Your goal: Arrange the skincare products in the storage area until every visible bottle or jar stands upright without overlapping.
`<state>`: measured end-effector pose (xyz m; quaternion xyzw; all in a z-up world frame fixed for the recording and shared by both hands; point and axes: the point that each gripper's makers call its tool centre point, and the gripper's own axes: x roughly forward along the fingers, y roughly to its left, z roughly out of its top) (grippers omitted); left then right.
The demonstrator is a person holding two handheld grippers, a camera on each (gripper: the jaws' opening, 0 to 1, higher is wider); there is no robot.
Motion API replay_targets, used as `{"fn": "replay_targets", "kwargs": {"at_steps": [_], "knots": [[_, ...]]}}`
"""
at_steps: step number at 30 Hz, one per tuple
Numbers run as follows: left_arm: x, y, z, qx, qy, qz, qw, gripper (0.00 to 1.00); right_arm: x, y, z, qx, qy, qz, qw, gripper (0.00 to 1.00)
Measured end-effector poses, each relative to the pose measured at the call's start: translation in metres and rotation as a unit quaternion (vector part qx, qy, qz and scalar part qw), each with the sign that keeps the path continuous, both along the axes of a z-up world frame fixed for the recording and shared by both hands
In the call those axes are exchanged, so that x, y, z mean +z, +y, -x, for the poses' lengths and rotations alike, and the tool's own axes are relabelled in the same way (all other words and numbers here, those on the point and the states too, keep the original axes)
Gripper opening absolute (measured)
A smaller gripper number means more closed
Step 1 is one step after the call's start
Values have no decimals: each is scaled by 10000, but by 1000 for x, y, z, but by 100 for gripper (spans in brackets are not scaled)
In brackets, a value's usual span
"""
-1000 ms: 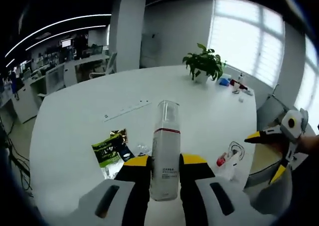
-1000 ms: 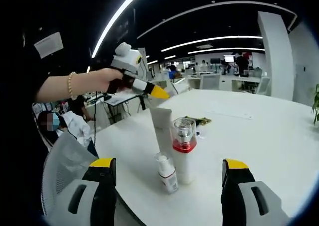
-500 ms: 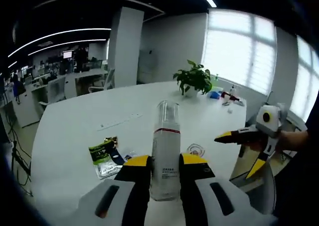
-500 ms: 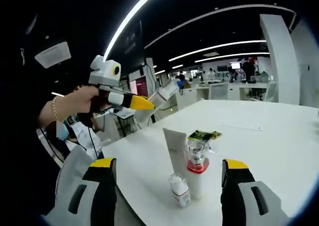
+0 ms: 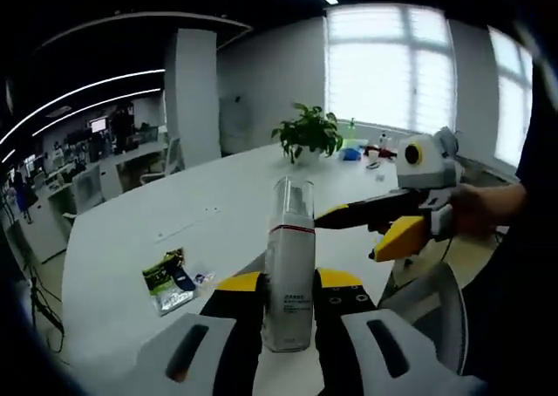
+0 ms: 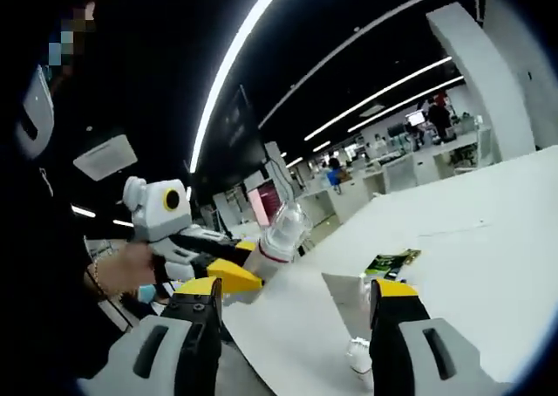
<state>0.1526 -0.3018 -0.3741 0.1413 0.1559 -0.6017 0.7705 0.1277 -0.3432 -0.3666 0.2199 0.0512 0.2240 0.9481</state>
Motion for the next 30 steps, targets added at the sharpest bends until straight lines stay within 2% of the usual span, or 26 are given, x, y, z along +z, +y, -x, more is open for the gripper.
{"fn": "replay_targets", "kwargs": {"at_steps": [3, 6, 7, 10, 13, 15, 19, 22, 25, 28, 30], "knots": [[1, -2, 14, -136, -104, -16, 9999, 21, 5, 7, 2, 147, -6, -295, 9995, 67], [3, -6, 29, -317, -132, 38, 9994, 21, 8, 12, 4, 342, 0, -808, 9961, 58], [3, -6, 33, -371, -175, 51, 9991, 21, 8, 11, 4, 324, -23, -854, 9958, 53], [4, -6, 38, -487, -417, -21, 9979, 21, 10, 19, 6, 413, -59, -1072, 9934, 42], [4, -4, 39, -528, -498, -85, 9973, 21, 11, 27, 9, 570, -48, -1265, 9903, 28], [2, -4, 38, -545, -638, -181, 9963, 21, 15, 33, 12, 732, -51, -1500, 9860, 22], [3, -3, 38, -533, -461, -69, 9975, 21, 18, 31, 13, 694, -149, -1520, 9858, 20], [5, -3, 41, -560, -458, -42, 9974, 21, 18, 30, 12, 736, -70, -1624, 9840, 15], [4, -4, 44, -653, -426, -68, 9969, 22, 16, 31, 13, 776, -120, -1479, 9859, 12], [3, -4, 46, -733, -401, -72, 9965, 27, 16, 31, 17, 878, -175, -1424, 9857, 12], [2, -4, 50, -821, -135, -12, 9965, 34, 21, 31, 19, 960, -240, -1547, 9830, 12]]}}
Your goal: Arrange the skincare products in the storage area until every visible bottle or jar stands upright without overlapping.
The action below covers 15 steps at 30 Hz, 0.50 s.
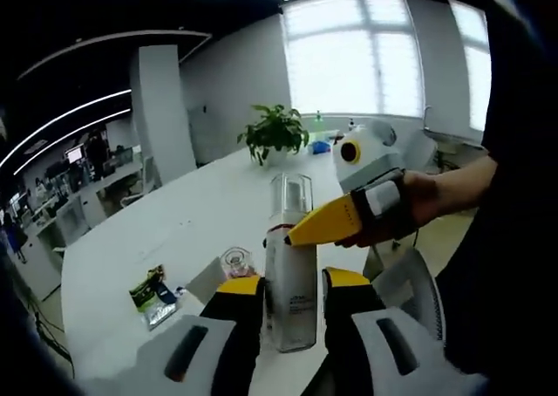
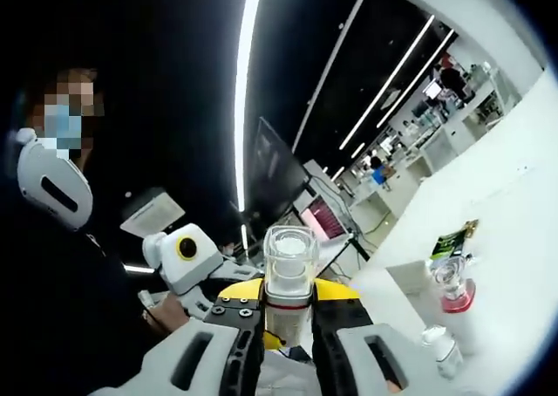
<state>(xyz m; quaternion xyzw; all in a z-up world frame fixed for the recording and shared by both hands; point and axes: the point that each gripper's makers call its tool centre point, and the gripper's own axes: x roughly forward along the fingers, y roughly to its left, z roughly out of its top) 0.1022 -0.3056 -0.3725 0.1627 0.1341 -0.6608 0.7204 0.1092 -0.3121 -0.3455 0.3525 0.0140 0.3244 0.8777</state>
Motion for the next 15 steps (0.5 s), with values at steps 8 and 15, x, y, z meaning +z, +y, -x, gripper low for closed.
{"fn": "replay_targets", "kwargs": {"at_steps": [8, 15], "knots": [[3, 2, 34, -790, 1747, 285, 9810, 48, 27, 7, 18, 952, -860, 454, 9907, 12], [-2, 11, 26, -1087, 1614, 64, 9809, 42, 28, 27, 31, 1729, -1270, 1142, 9700, 12]]}}
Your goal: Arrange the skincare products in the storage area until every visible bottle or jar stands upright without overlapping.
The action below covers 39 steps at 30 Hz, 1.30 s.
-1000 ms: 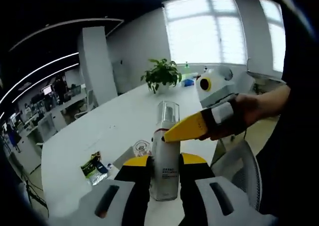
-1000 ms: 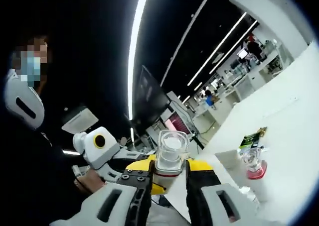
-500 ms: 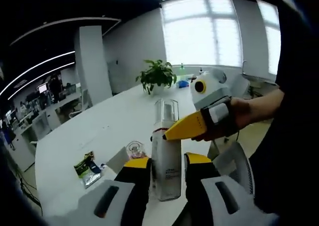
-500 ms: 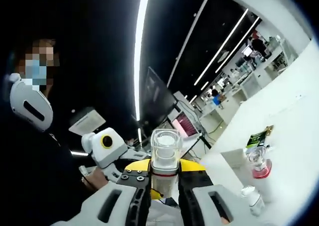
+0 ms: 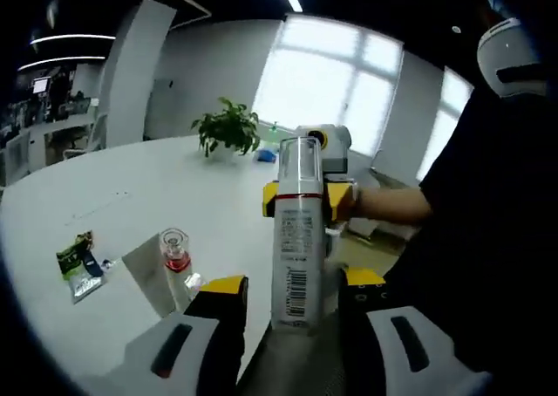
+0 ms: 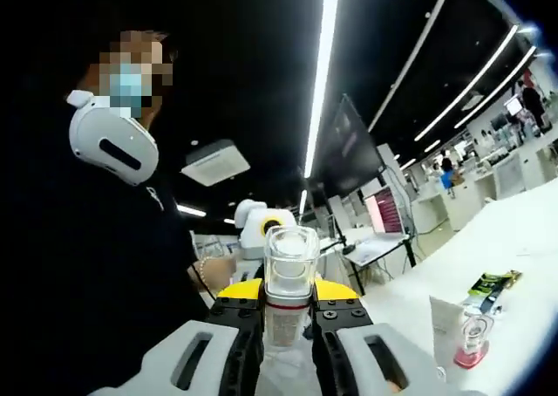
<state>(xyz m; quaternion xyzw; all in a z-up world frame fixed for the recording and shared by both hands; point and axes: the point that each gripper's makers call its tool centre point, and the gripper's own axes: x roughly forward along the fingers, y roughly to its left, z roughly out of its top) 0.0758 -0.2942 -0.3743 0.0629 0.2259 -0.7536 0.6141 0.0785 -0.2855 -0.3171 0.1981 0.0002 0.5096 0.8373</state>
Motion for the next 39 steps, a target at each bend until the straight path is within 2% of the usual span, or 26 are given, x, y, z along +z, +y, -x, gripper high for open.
{"fn": "replay_targets", "kwargs": {"at_steps": [3, 5, 6, 7, 8, 9, 12, 15, 16, 17, 18, 20, 21, 22, 23, 24, 25, 28, 29, 30, 34, 35, 36, 37, 38, 39], "knots": [[-1, -2, 7, -172, -201, -50, 9996, 35, -6, 6, -2, 113, 30, 149, 9998, 12], [-1, -4, 10, -201, -260, -66, 9994, 26, -12, 9, -4, 108, 1, 339, 9994, 12], [-3, -4, 14, -253, -287, -109, 9992, 27, -12, 9, -6, 100, -18, 317, 9994, 12], [-9, -5, 4, 6, -571, -238, 9981, 26, -14, 8, -6, 70, 7, 347, 9994, 12], [-10, -5, 3, 90, -592, -272, 9978, 26, -18, 6, -10, -62, 41, 488, 9988, 12], [-11, -4, -1, 165, -681, -303, 9971, 26, -23, 3, -15, -192, 338, 481, 9981, 13], [-7, -4, -22, 709, -1129, -262, 9907, 25, -31, -8, -33, -782, 456, 525, 9945, 18], [-1, -5, -42, 1254, -1625, -304, 9782, 25, -37, -11, -42, -1140, 687, 455, 9901, 24], [-1, -2, -55, 1394, -1927, -354, 9707, 25, -38, -12, -44, -1232, 750, 382, 9888, 26], [0, 0, -65, 1574, -2351, -443, 9581, 25, -39, -11, -46, -1308, 856, 240, 9874, 27], [0, 2, -71, 1659, -2607, -543, 9495, 25, -40, -12, -49, -1434, 1086, -26, 9837, 29], [-3, 6, -83, 1731, -3184, -734, 9291, 26, -40, -13, -55, -1670, 1307, -406, 9764, 31], [-2, 6, -86, 1690, -3599, -820, 9139, 26, -39, -14, -57, -1794, 1354, -589, 9726, 30], [-2, 6, -86, 1661, -3744, -823, 9085, 26, -37, -16, -60, -1913, 1447, -841, 9672, 28], [-3, 5, -83, 1613, -3815, -837, 9063, 26, -37, -17, -62, -2017, 1555, -1006, 9618, 26], [-4, 4, -81, 1600, -3823, -830, 9063, 26, -38, -20, -64, -2124, 1670, -1109, 9564, 24], [-5, 2, -79, 1577, -3862, -821, 9051, 26, -38, -23, -66, -2277, 1660, -1164, 9524, 23], [-4, 0, -75, 1562, -4025, -885, 8976, 26, -37, -21, -67, -2379, 1729, -1210, 9481, 21], [-5, 0, -77, 1592, -4075, -941, 8943, 26, -39, -23, -69, -2488, 1858, -1295, 9417, 21], [-5, 1, -78, 1602, -4107, -935, 8927, 26, -39, -24, -69, -2527, 1891, -1330, 9395, 21], [-4, 1, -79, 1581, -4091, -944, 8937, 26, -40, -25, -69, -2591, 1896, -1315, 9379, 16], [-5, 1, -78, 1518, -4023, -947, 8979, 26, -46, -27, -69, -2651, 1876, -1091, 9395, 13], [-6, 1, -75, 1475, -3885, -921, 9049, 26, -43, -25, -66, -2481, 1711, -949, 9488, 13], [-9, -2, -69, 1377, -3564, -821, 9205, 26, -41, -26, -66, -2452, 1680, -973, 9498, 12], [-10, -4, -62, 1252, -3252, -729, 9345, 28, -42, -28, -63, -2403, 1488, -685, 9568, 12], [-11, -6, -57, 1172, -2927, -622, 9469, 33, -40, -28, -61, -2321, 1396, -587, 9608, 12]]}}
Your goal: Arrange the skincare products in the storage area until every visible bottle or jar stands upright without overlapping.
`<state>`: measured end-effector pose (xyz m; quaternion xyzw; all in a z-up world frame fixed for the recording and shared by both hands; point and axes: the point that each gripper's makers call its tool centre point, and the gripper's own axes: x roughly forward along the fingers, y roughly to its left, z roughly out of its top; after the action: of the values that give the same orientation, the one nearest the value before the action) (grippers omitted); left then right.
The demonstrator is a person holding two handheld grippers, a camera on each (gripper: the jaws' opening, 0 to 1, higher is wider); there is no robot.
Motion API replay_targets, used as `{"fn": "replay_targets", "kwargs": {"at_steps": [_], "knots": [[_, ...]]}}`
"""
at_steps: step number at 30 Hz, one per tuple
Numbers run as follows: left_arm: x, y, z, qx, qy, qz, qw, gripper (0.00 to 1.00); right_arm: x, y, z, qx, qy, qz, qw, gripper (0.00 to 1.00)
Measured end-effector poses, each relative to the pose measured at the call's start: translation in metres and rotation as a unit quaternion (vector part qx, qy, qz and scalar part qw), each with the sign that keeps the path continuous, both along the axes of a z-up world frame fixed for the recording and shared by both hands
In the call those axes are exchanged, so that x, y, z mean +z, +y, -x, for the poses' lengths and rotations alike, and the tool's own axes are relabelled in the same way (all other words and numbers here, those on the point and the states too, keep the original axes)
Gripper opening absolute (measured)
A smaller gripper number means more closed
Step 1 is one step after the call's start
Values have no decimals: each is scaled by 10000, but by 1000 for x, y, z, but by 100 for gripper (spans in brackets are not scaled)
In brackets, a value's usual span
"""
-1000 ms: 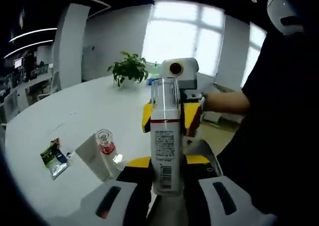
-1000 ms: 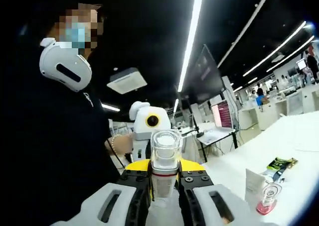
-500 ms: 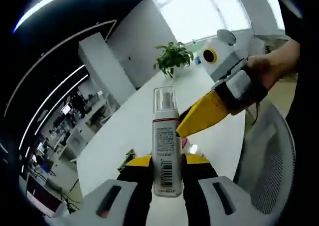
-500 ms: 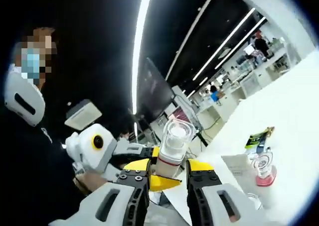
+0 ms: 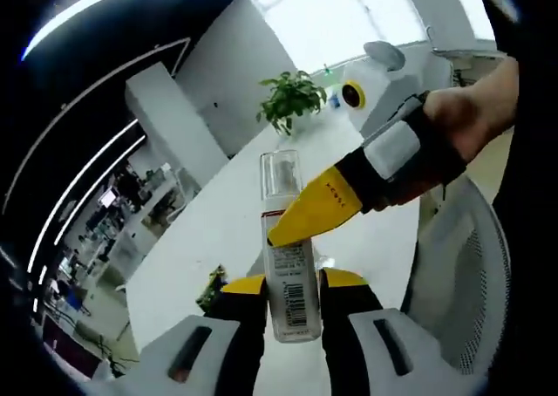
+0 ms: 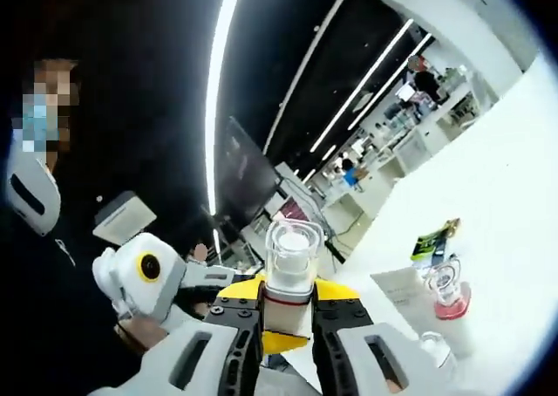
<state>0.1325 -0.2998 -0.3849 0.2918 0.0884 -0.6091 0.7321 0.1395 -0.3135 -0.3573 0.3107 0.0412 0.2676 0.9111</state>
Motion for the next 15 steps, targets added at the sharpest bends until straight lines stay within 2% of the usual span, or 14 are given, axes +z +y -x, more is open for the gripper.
{"fn": "replay_targets", "kwargs": {"at_steps": [1, 3, 4, 5, 7, 8, 10, 11, 12, 13, 14, 15], "knots": [[2, -1, 2, -65, 268, 202, 9994, 38, 1, -1, 1, 51, -62, 78, 9999, 12], [12, -4, 15, -398, 1116, 666, 9907, 44, 11, -1, 9, 412, -333, 174, 9984, 12], [16, -3, 16, -446, 1357, 802, 9865, 45, 13, 0, 12, 531, -393, 267, 9975, 12], [23, -2, 15, -518, 1579, 969, 9813, 44, 18, 1, 17, 742, -597, 388, 9947, 12], [25, 0, 22, -750, 1920, 927, 9741, 42, 29, 8, 28, 1168, -941, 425, 9878, 12], [27, 0, 20, -799, 1965, 927, 9728, 42, 37, 10, 34, 1345, -1167, 474, 9829, 12], [25, 2, 22, -971, 2056, 784, 9706, 42, 47, 18, 45, 1727, -1406, 532, 9734, 12], [26, 2, 24, -1033, 2099, 775, 9692, 43, 47, 20, 48, 1817, -1452, 610, 9707, 12], [28, 2, 29, -1170, 2258, 801, 9638, 45, 47, 24, 52, 1987, -1533, 794, 9647, 12], [27, 3, 33, -1251, 2307, 704, 9624, 45, 48, 26, 53, 2054, -1539, 798, 9632, 12], [26, 3, 38, -1409, 2281, 619, 9614, 44, 48, 29, 54, 2143, -1598, 927, 9591, 12], [24, 5, 43, -1582, 2260, 540, 9597, 40, 48, 31, 55, 2184, -1579, 934, 9584, 12]]}}
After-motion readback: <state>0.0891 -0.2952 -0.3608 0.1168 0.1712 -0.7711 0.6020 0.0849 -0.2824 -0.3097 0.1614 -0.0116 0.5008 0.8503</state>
